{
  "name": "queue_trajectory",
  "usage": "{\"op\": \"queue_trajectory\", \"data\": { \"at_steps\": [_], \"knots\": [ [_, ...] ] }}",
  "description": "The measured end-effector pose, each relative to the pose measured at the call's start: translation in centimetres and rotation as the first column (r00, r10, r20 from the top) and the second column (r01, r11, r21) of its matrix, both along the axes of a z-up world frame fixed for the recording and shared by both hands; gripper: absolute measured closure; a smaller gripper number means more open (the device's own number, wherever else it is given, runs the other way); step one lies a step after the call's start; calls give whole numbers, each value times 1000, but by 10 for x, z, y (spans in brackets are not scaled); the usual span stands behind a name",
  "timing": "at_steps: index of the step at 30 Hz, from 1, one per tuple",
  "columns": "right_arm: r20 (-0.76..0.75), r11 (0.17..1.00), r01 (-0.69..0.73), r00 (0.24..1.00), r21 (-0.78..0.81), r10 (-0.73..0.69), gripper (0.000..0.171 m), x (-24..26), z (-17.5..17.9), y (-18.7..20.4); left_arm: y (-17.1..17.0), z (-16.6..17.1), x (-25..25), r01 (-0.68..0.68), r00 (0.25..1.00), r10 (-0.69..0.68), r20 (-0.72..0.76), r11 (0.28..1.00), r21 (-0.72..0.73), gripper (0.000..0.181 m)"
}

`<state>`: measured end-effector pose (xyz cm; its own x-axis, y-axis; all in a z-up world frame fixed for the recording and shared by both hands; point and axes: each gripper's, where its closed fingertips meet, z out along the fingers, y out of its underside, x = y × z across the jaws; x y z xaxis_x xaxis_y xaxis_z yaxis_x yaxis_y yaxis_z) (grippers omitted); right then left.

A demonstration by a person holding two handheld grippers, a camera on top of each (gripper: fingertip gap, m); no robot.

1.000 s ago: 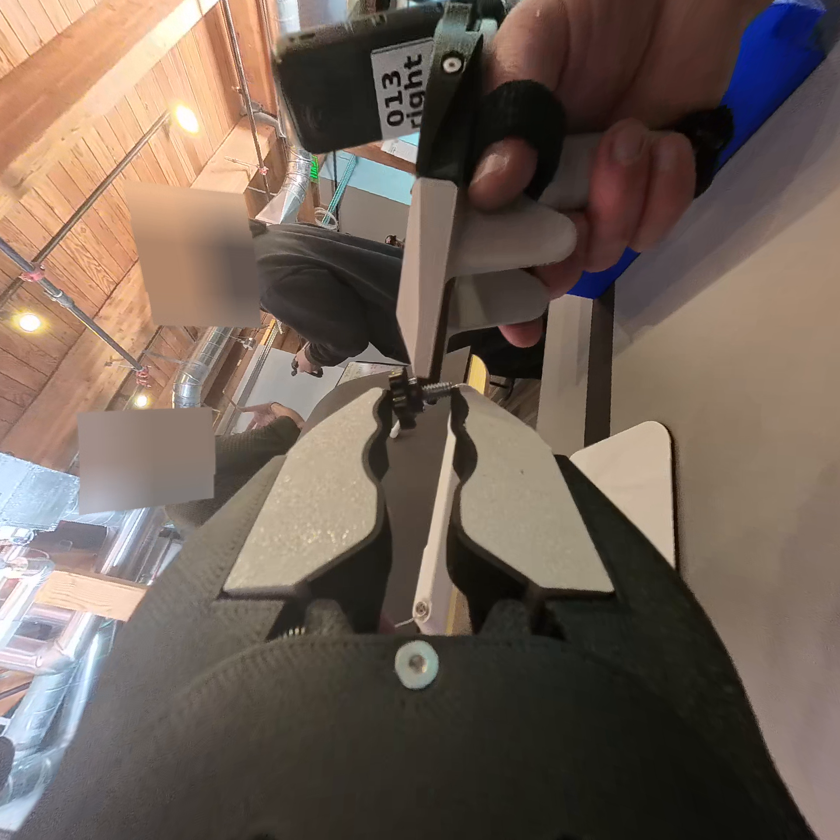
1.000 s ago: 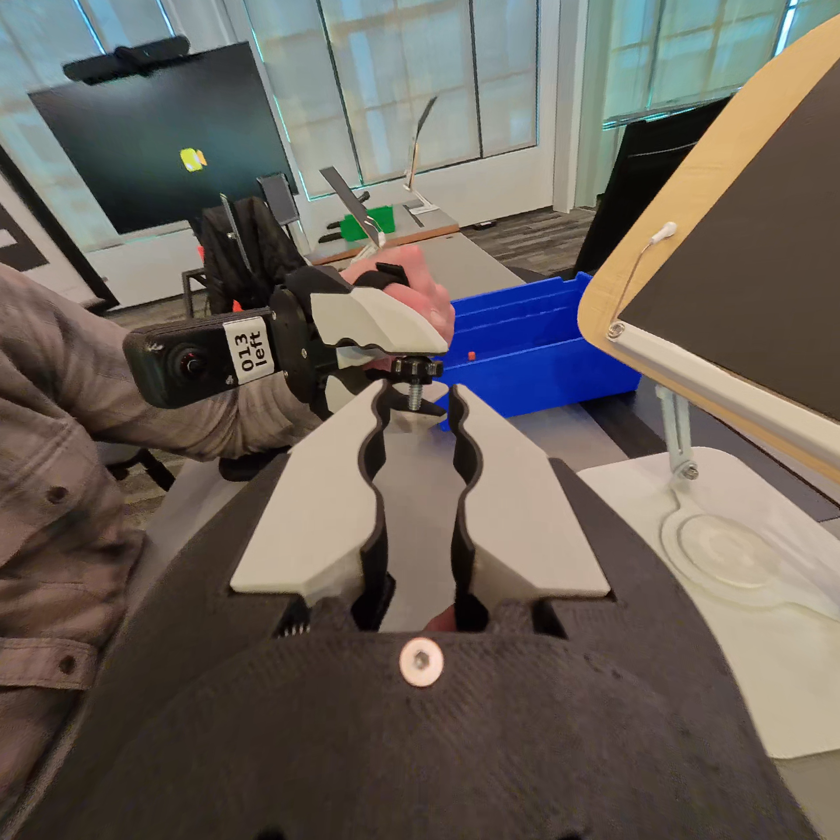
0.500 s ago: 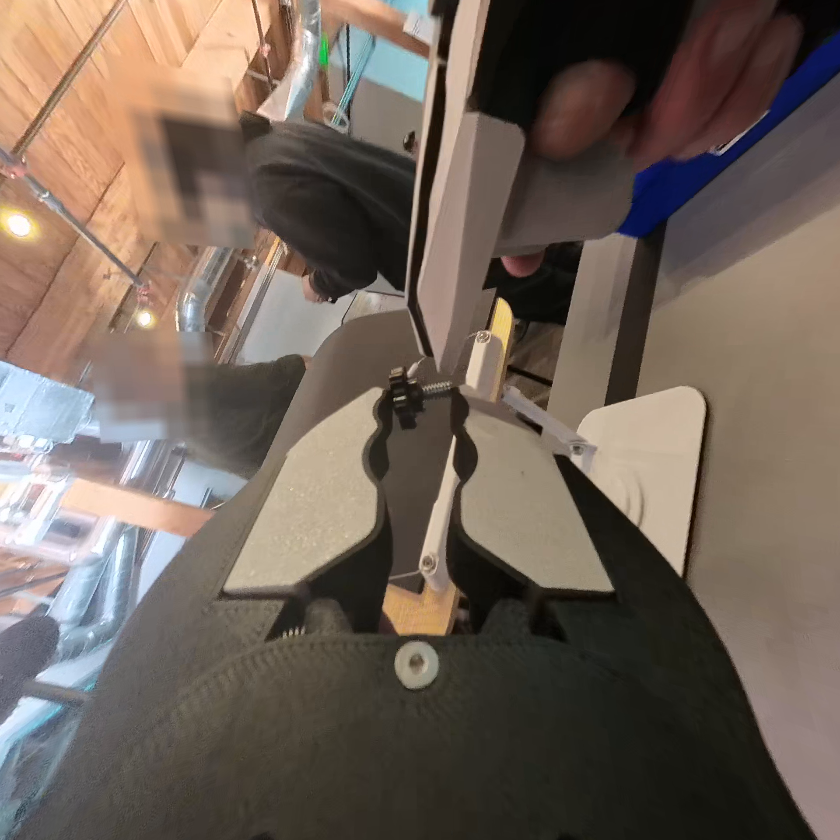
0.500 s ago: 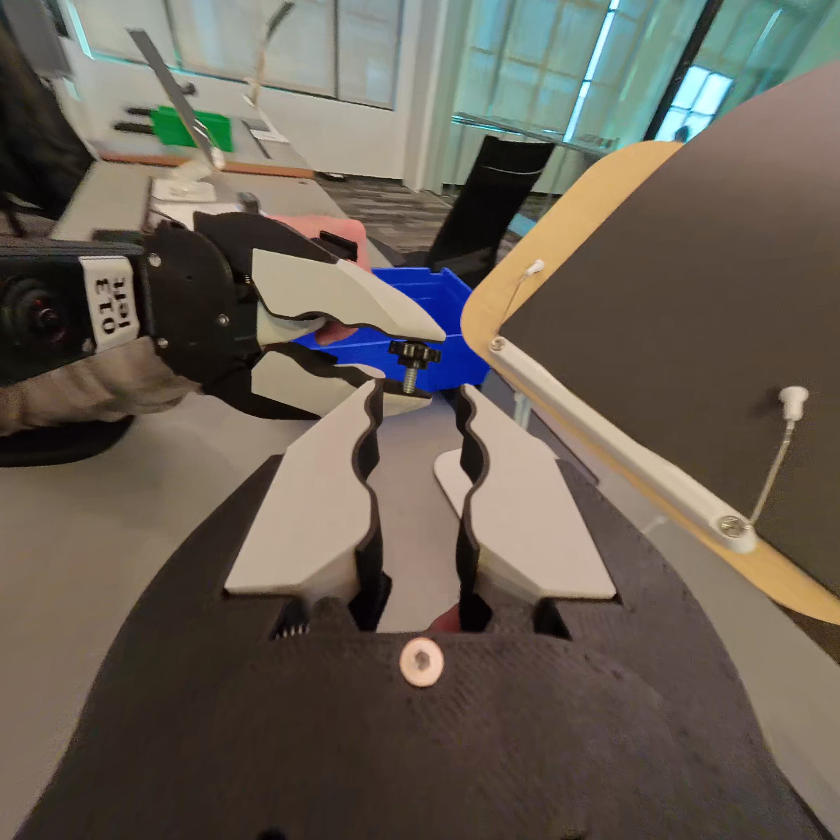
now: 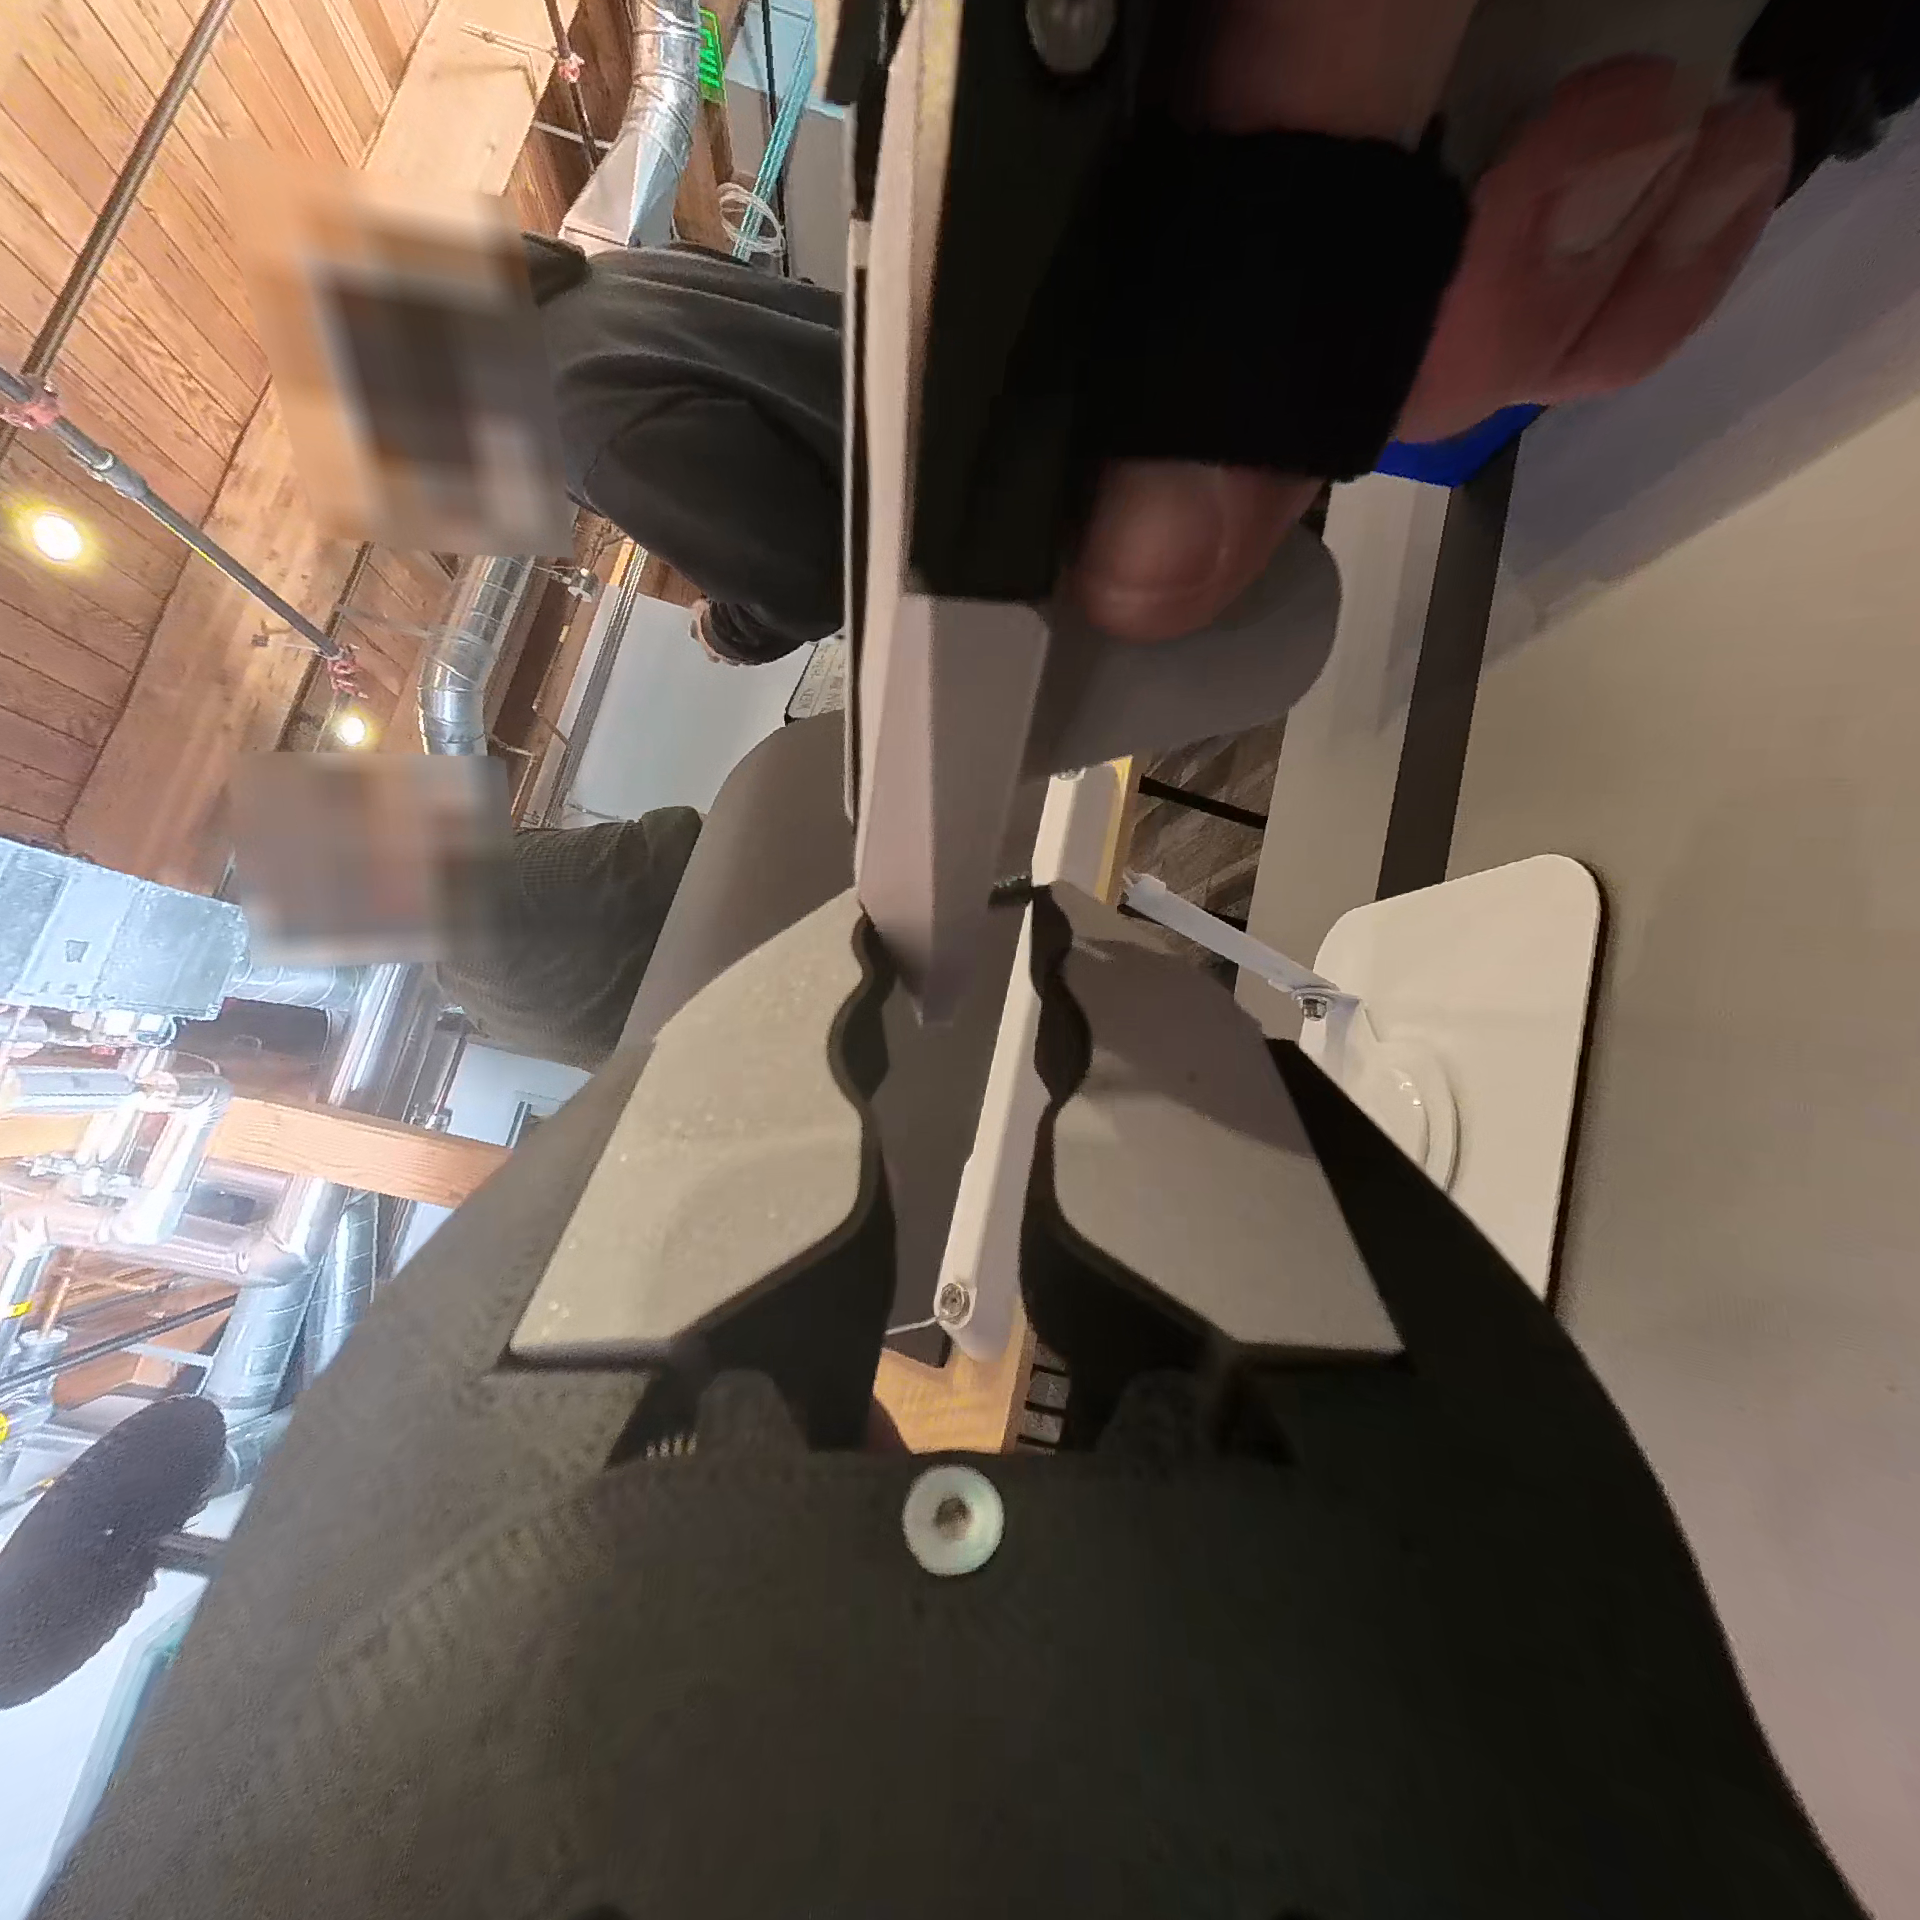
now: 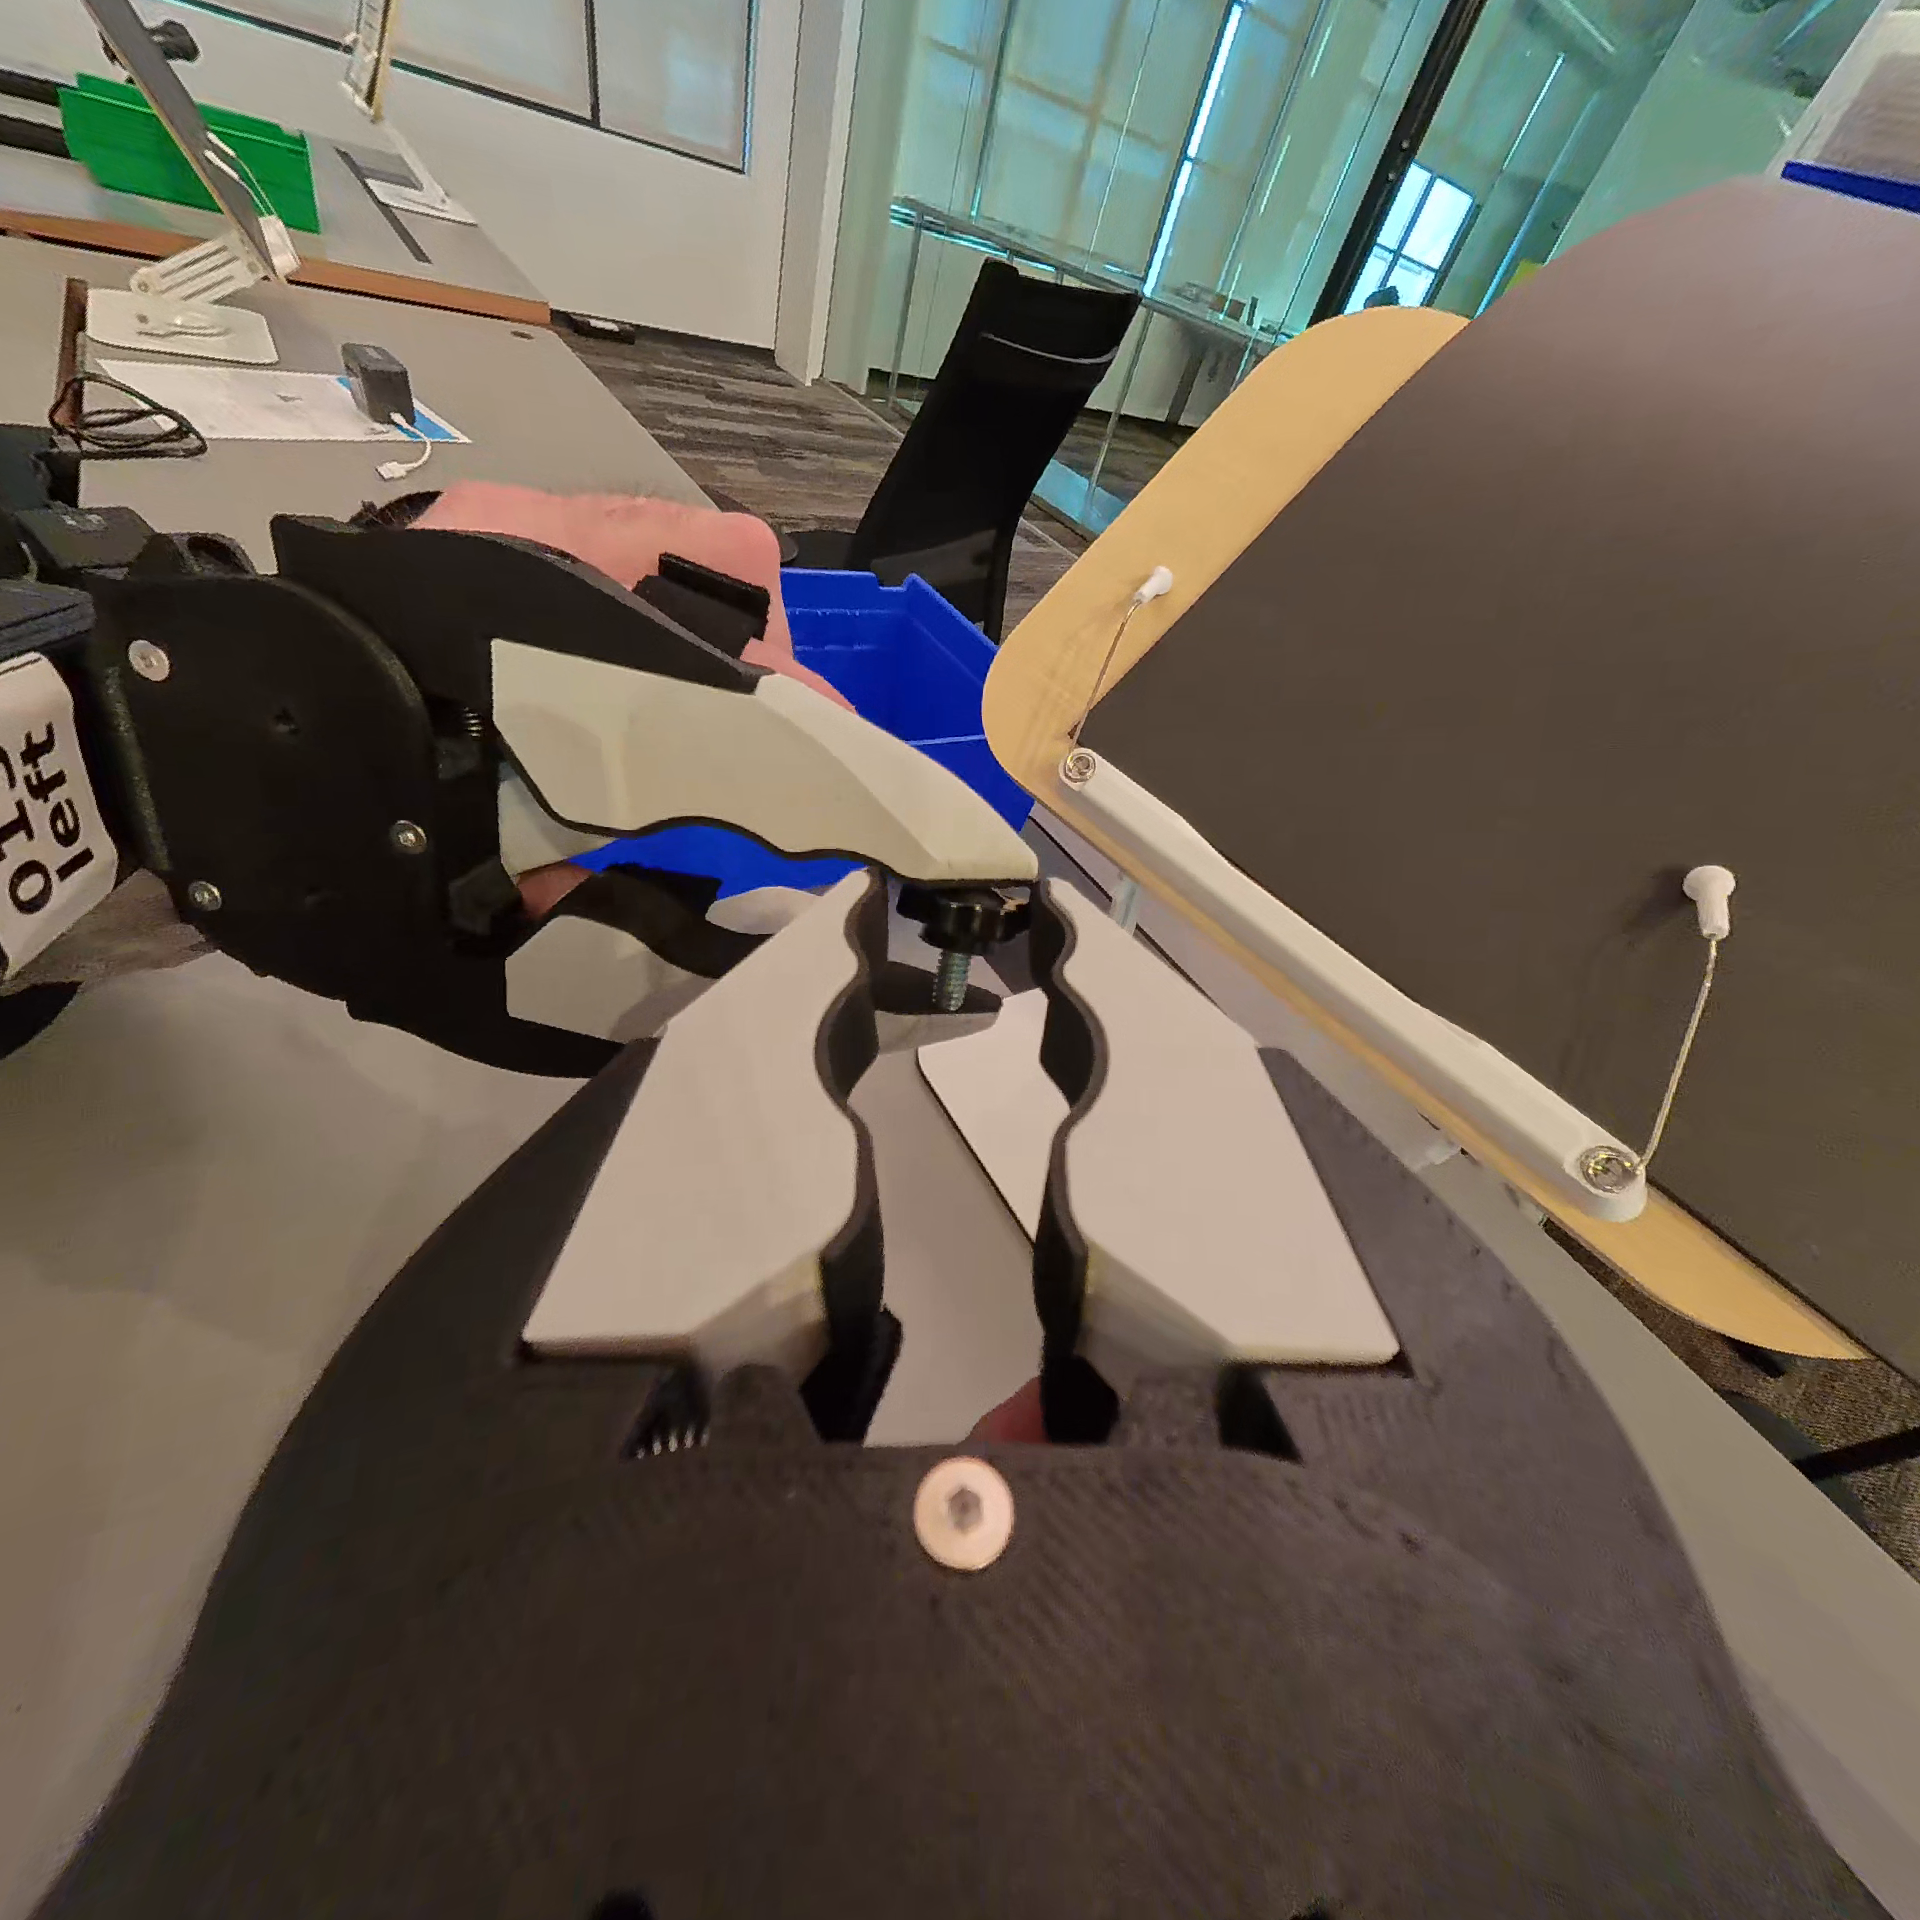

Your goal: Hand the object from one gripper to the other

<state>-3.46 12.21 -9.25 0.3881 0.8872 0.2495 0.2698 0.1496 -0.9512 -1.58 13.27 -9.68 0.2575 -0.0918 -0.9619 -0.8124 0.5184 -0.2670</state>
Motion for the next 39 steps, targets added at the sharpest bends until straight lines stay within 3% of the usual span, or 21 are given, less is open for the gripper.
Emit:
{"op": "queue_trajectory", "data": {
  "at_steps": [8,16,25,31,39],
  "knots": [
    [13,1000,8,1000,-15,-8,143,3,-1,3,1,3,-1,-10,1000,10,6,1000,14,157],
    [17,999,-3,1000,-45,4,149,0,-4,0,-3,2,0,-9,1000,9,-11,999,35,157],
    [-55,995,-59,997,-78,55,150,0,3,-4,-8,10,7,20,999,-21,31,999,47,156],
    [-273,938,-258,943,-233,191,150,4,20,-13,-17,22,10,95,985,-98,144,995,30,145],
    [-489,743,-556,798,-372,352,150,4,24,-32,-36,25,26,238,955,-240,177,971,28,140]
  ]
}}
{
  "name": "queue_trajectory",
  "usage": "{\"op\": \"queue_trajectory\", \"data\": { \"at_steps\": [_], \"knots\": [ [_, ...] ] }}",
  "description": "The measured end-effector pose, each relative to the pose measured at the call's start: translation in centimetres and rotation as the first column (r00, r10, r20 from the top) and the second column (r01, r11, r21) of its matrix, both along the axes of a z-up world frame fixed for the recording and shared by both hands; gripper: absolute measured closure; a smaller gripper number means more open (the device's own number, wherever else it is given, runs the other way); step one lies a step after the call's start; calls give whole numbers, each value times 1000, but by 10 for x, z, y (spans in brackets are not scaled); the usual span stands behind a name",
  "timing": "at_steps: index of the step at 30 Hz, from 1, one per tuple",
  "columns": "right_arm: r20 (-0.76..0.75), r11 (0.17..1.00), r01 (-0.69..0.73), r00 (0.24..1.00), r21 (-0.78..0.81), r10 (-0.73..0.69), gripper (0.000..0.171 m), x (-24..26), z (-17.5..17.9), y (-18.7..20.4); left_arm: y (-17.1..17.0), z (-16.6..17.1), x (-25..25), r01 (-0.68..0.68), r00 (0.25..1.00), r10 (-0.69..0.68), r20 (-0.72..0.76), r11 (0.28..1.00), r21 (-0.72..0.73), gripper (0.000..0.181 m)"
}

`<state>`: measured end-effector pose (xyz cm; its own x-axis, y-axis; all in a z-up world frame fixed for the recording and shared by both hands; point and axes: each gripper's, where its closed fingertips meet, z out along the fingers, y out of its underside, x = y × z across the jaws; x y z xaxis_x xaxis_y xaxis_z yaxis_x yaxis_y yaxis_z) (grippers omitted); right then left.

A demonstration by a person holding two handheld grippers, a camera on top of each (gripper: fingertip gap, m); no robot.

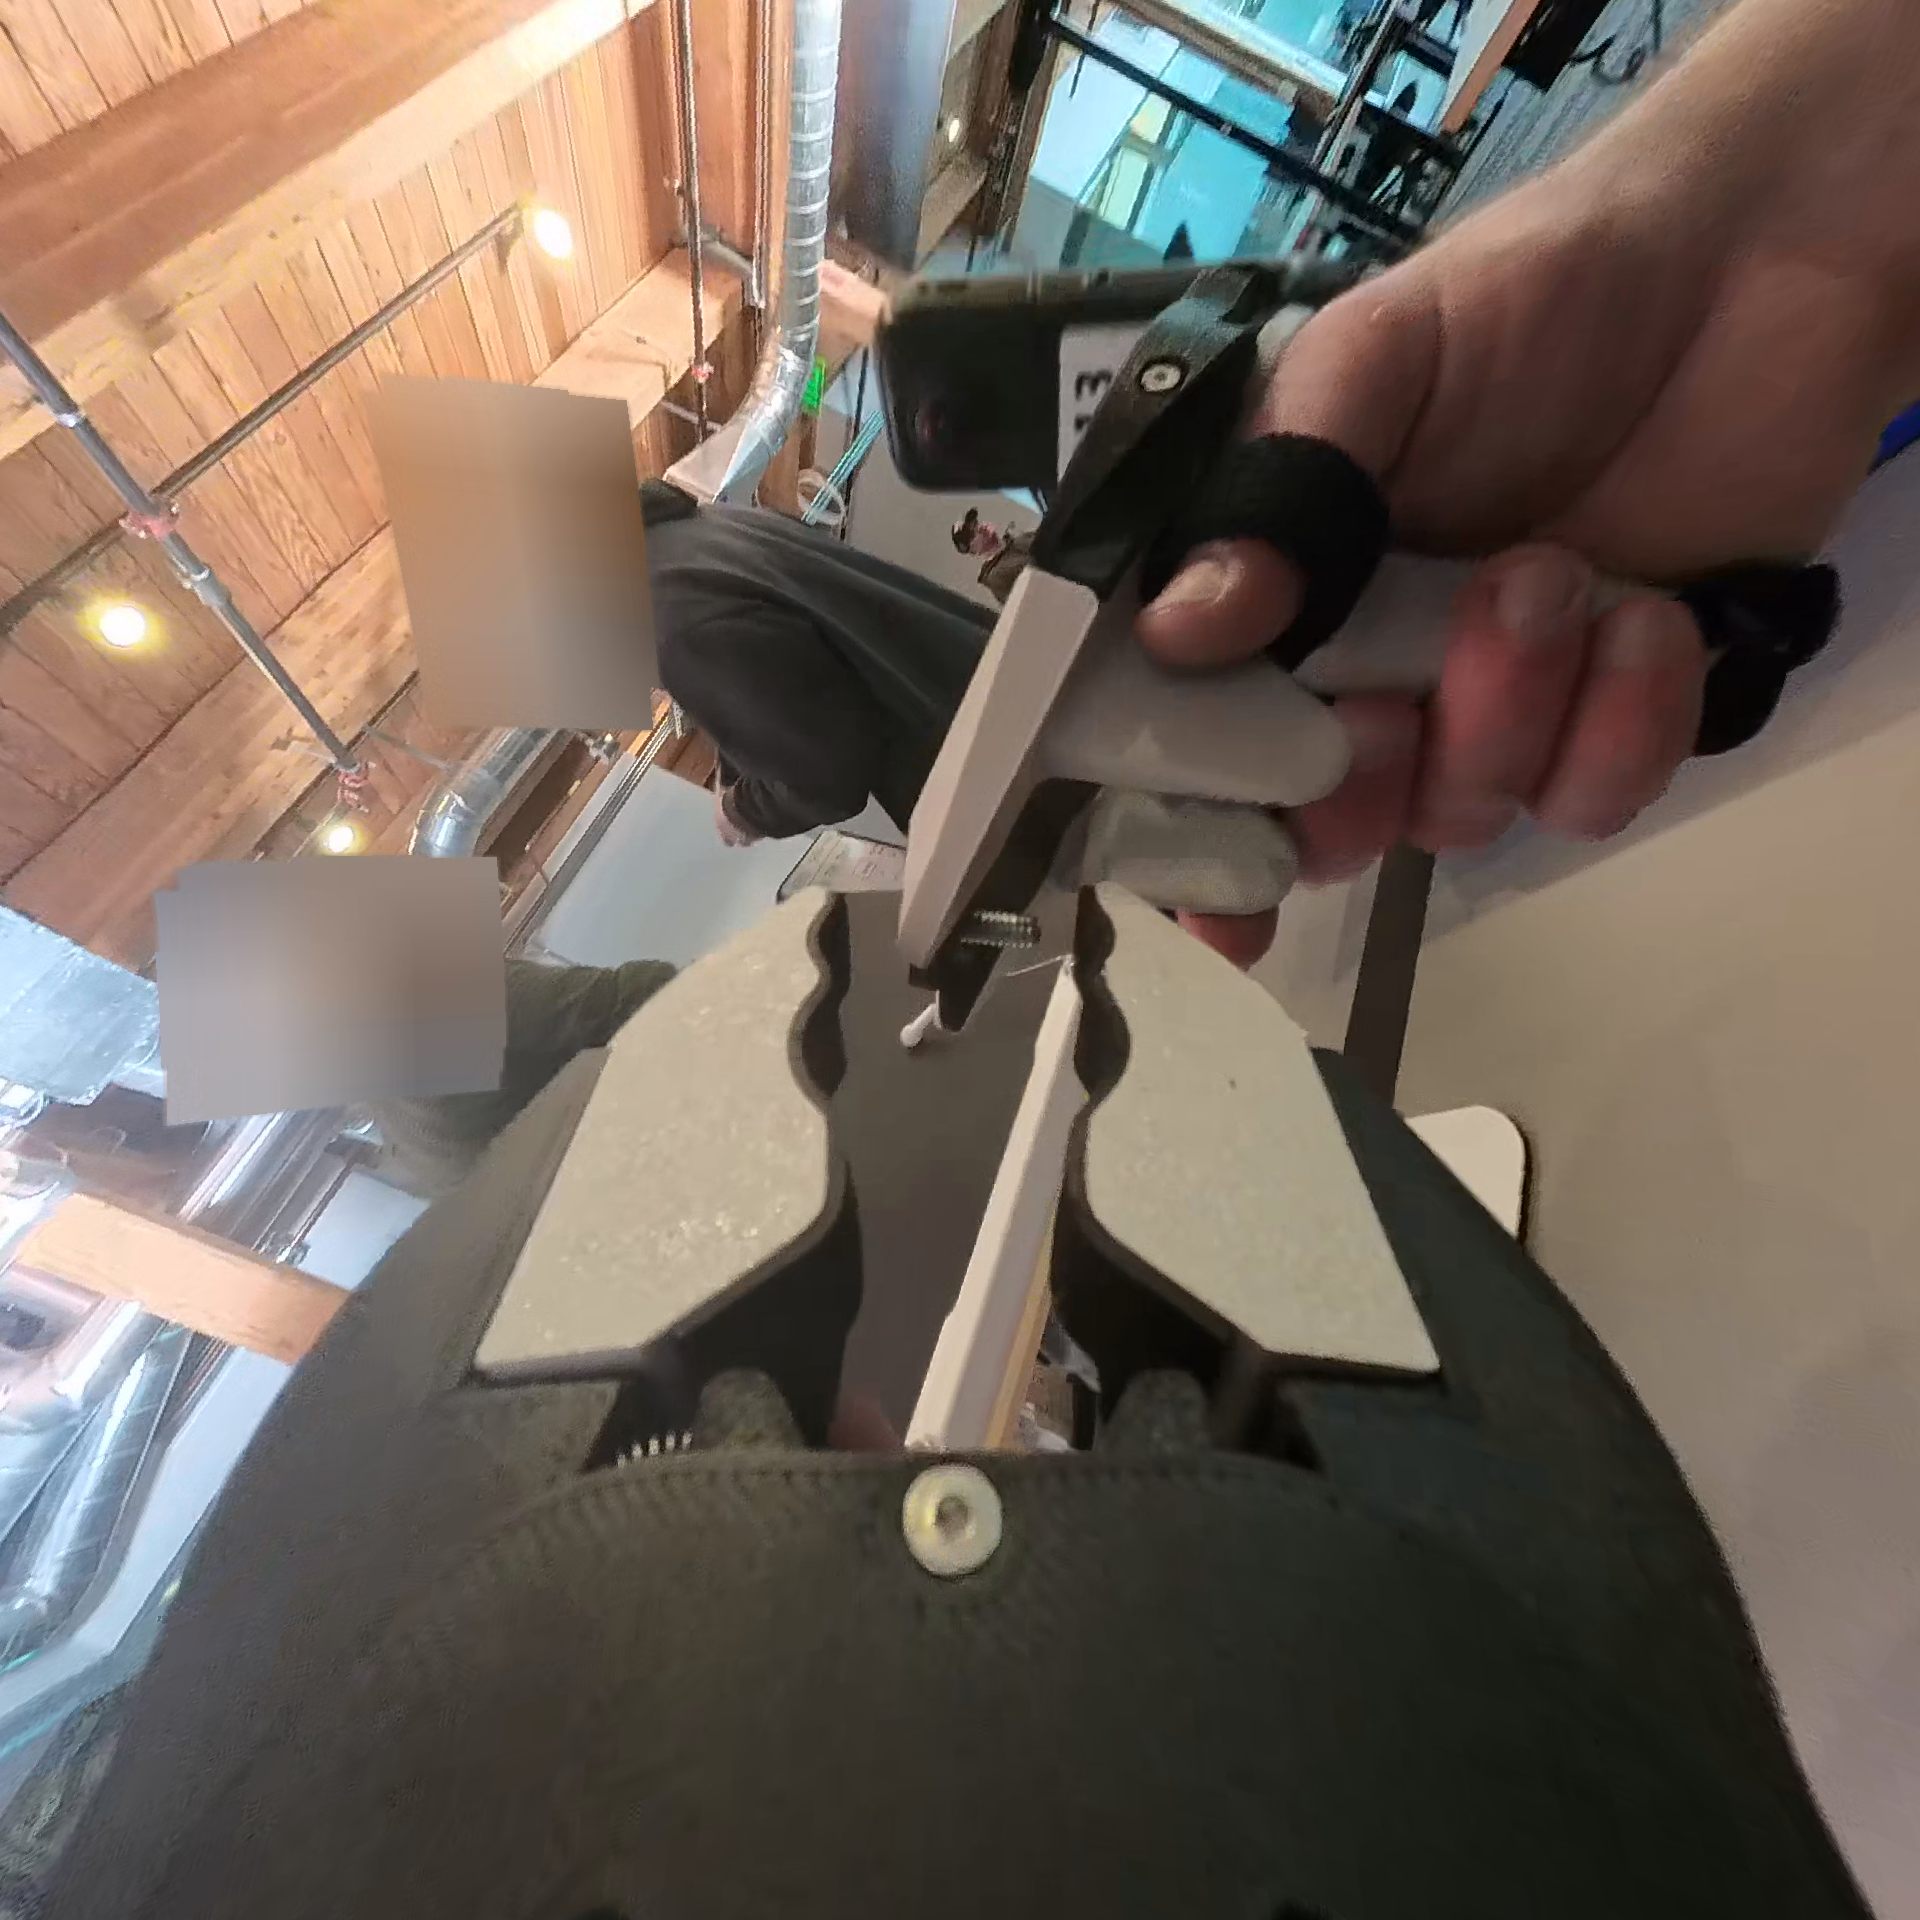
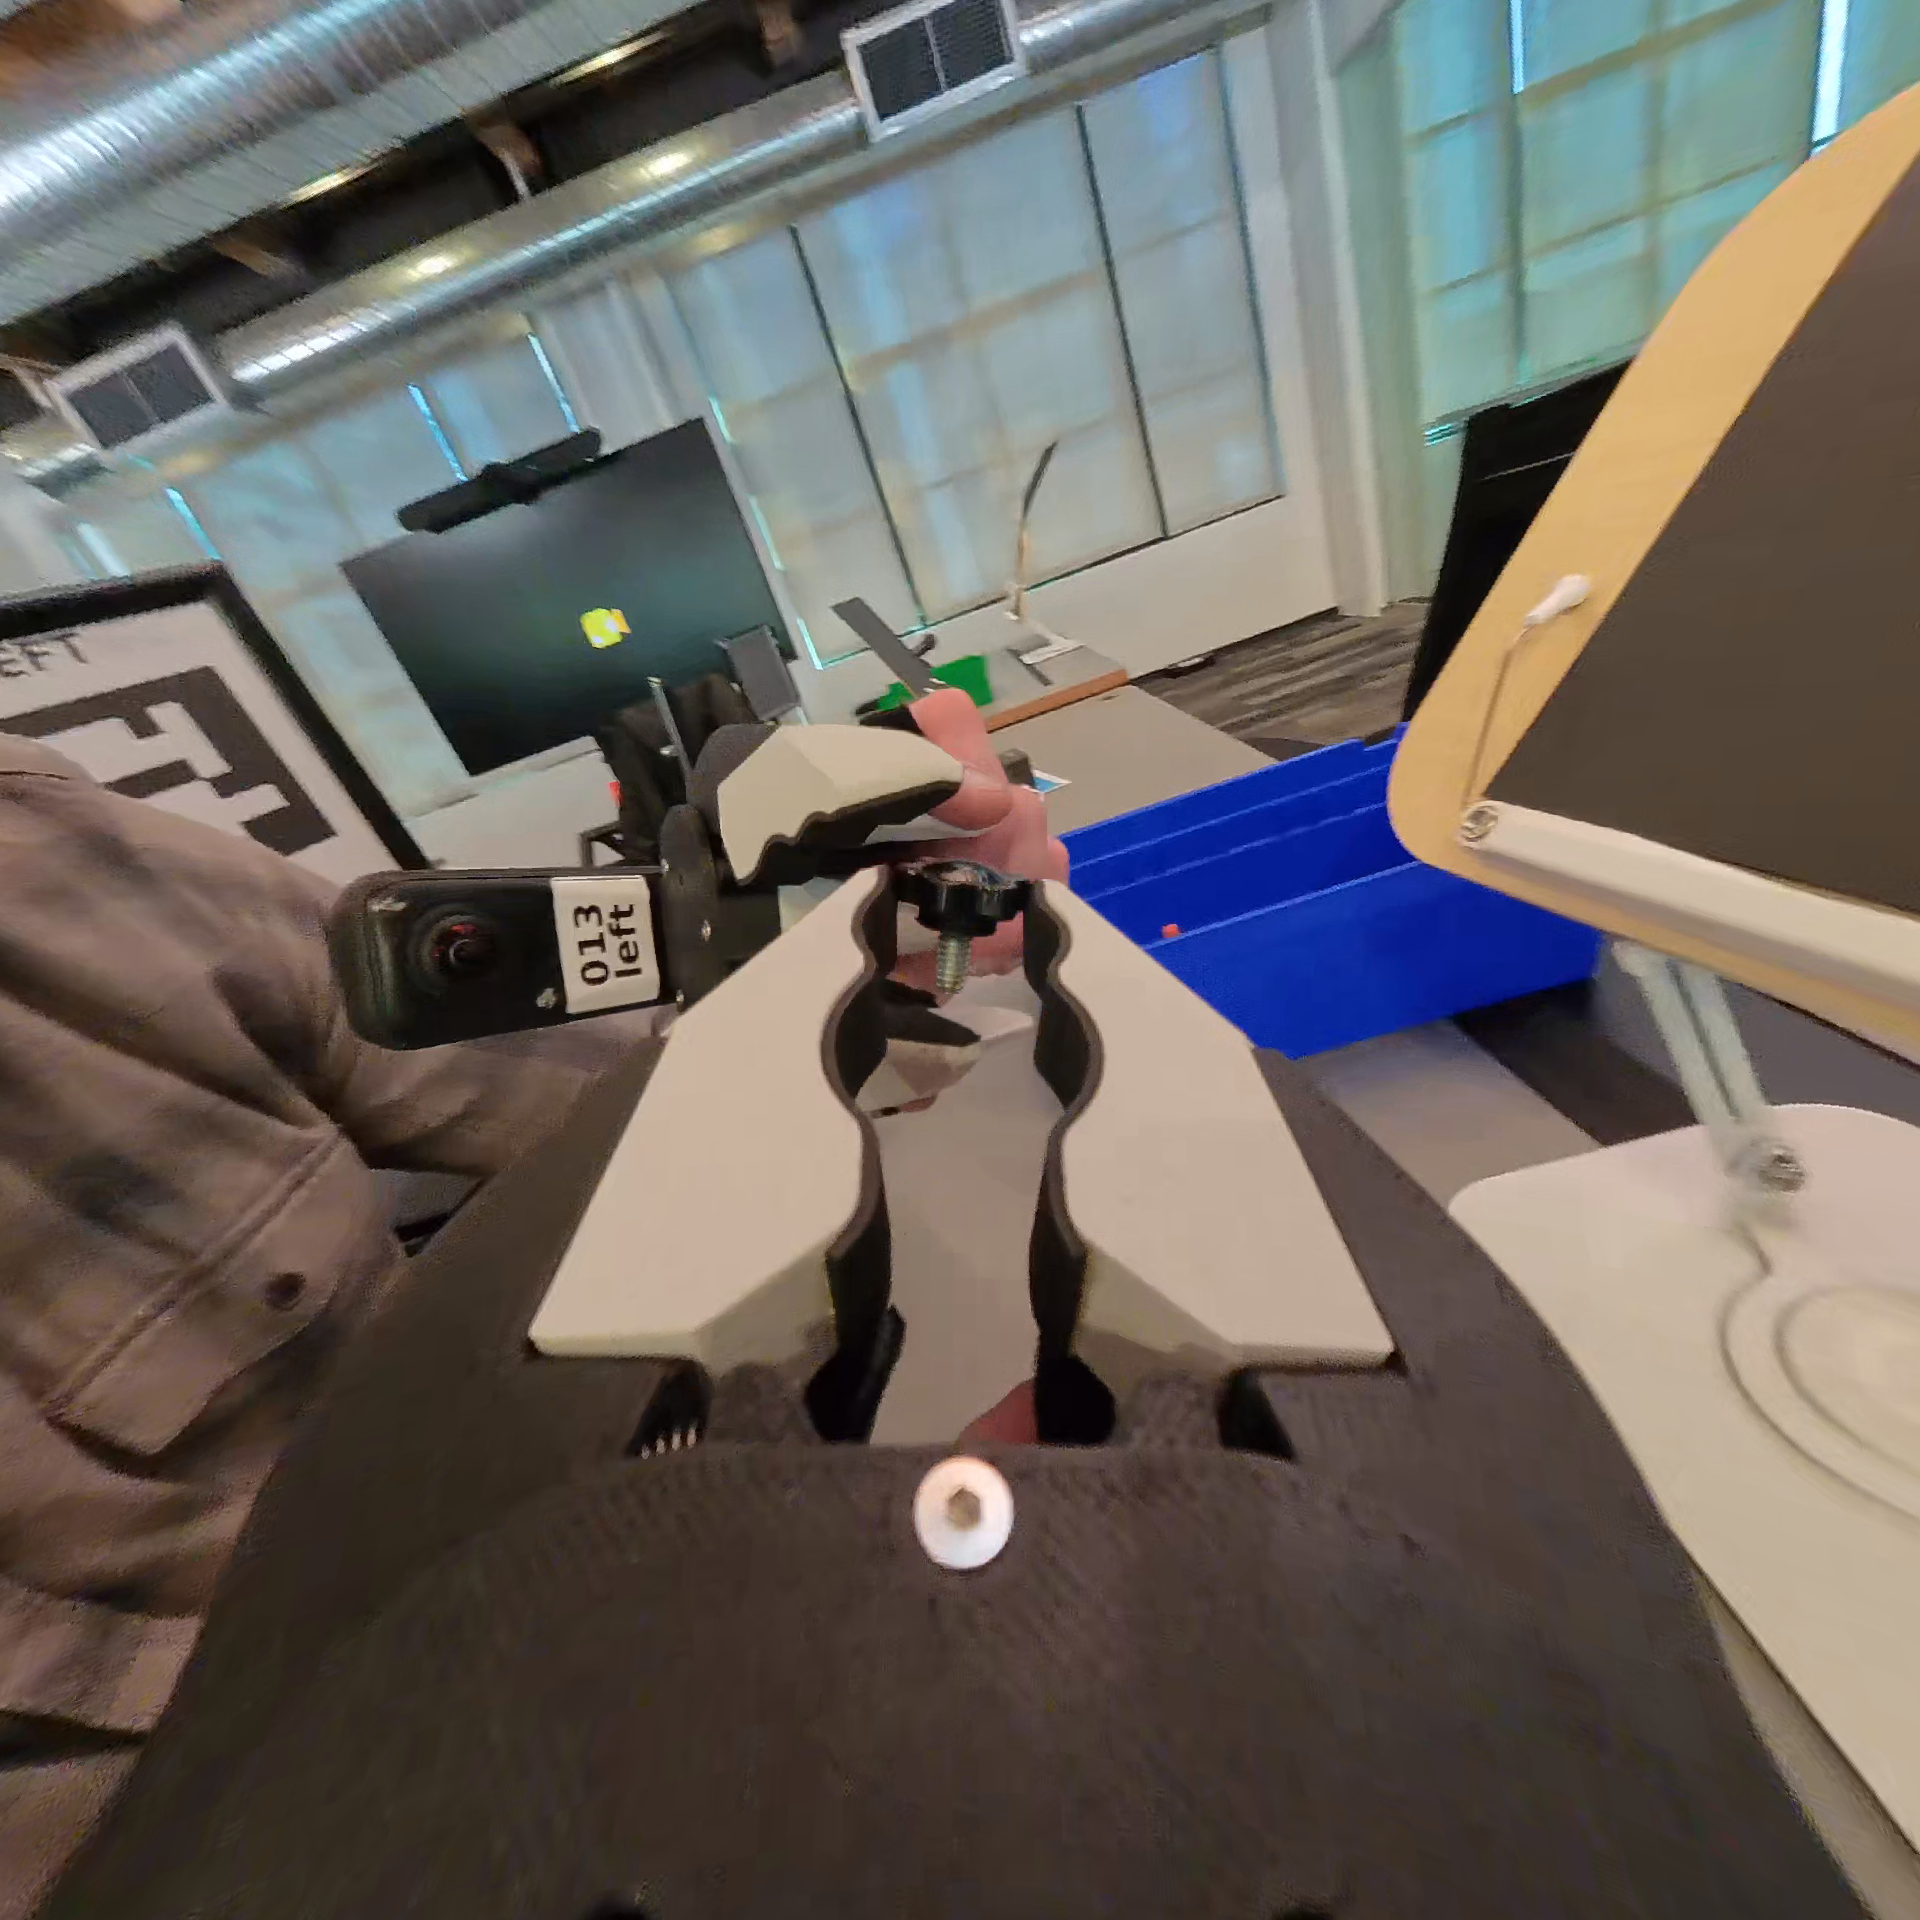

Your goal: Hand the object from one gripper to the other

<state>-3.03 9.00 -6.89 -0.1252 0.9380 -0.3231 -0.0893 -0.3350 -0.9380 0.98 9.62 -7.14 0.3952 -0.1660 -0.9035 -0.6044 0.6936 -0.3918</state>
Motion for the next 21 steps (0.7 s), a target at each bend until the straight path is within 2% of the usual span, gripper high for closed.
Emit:
{"op": "queue_trajectory", "data": {
  "at_steps": [5,10,17,21],
  "knots": [
    [6,995,-103,995,-10,103,150,0,-4,-13,-3,-2,4,23,1000,-23,-17,1000,1,147],
    [23,993,-120,993,1,120,150,2,-6,-16,-4,-7,7,30,999,-30,-32,1000,-5,155],
    [26,996,-85,996,13,85,149,1,-6,-12,0,-6,4,13,1000,-13,-23,1000,-8,155],
    [81,994,26,996,106,-35,131,1,-9,1,6,-6,-1,-29,999,29,-29,999,-12,156]
  ]
}}
